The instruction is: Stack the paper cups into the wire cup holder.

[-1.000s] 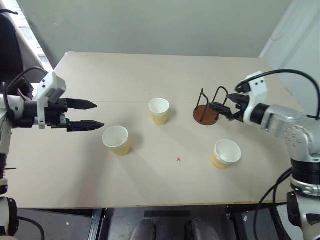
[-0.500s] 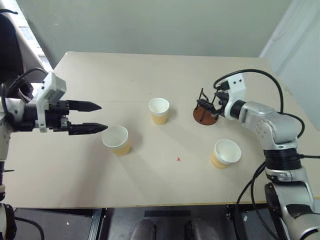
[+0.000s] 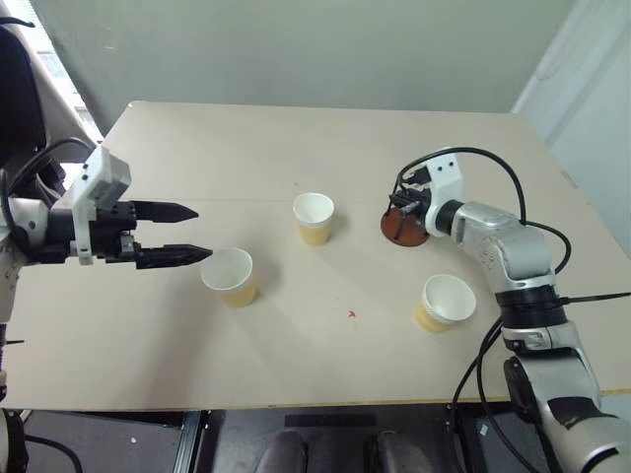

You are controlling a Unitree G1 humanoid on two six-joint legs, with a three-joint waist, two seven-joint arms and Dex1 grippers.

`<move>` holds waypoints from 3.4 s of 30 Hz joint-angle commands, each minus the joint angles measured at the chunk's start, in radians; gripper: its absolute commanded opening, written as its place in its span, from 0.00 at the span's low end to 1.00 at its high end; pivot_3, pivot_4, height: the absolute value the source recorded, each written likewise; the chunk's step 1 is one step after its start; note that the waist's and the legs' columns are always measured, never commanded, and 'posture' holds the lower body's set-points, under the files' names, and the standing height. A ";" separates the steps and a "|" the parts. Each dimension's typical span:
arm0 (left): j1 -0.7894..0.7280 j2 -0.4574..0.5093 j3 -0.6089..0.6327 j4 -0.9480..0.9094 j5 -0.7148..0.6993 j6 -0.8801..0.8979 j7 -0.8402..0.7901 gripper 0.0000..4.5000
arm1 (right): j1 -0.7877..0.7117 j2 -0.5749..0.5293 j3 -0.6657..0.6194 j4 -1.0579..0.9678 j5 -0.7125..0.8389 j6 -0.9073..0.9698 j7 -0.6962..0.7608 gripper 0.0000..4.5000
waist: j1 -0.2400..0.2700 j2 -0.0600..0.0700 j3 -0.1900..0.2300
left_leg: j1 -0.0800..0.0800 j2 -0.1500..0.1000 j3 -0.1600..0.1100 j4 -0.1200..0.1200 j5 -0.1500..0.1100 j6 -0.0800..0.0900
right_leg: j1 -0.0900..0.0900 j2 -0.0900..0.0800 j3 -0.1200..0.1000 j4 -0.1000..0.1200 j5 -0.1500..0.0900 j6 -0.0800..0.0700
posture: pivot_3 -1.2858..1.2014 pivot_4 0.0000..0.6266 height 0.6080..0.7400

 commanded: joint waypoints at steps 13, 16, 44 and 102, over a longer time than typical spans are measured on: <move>-0.034 0.016 0.011 0.001 0.005 -0.028 -0.006 1.00 | 0.104 -0.130 0.084 -0.471 0.263 0.129 0.463 0.01 | 0.001 0.000 0.000 | -0.001 0.000 0.000 -0.001 0.001 -0.001 | 0.000 0.000 0.000 -0.001 0.000 0.000 | 0.52 0.24 1.00; -0.043 0.014 0.004 0.006 0.008 -0.030 -0.010 1.00 | 0.149 -0.189 0.103 -0.579 0.338 0.150 0.561 0.01 | 0.003 0.000 0.000 | -0.001 0.000 0.000 0.000 0.001 -0.001 | 0.001 0.000 0.000 -0.001 0.000 0.000 | 0.52 0.24 1.00; -0.046 0.026 0.001 0.016 0.017 -0.041 -0.025 1.00 | 0.268 -0.309 0.272 -0.506 0.157 -0.266 0.875 0.01 | -0.001 -0.002 -0.001 | 0.002 0.000 -0.002 0.001 0.002 -0.001 | 0.003 0.000 0.000 0.000 0.000 -0.001 | 0.52 0.24 1.00; -0.233 0.075 -0.286 -0.121 -0.227 -0.016 -0.249 1.00 | 0.484 -0.867 -0.213 -0.825 0.299 0.097 0.874 0.60 | 0.013 -0.003 0.000 | 0.001 0.000 -0.003 -0.004 0.001 -0.002 | 0.006 -0.001 0.001 -0.004 0.000 -0.002 | 0.52 0.24 1.00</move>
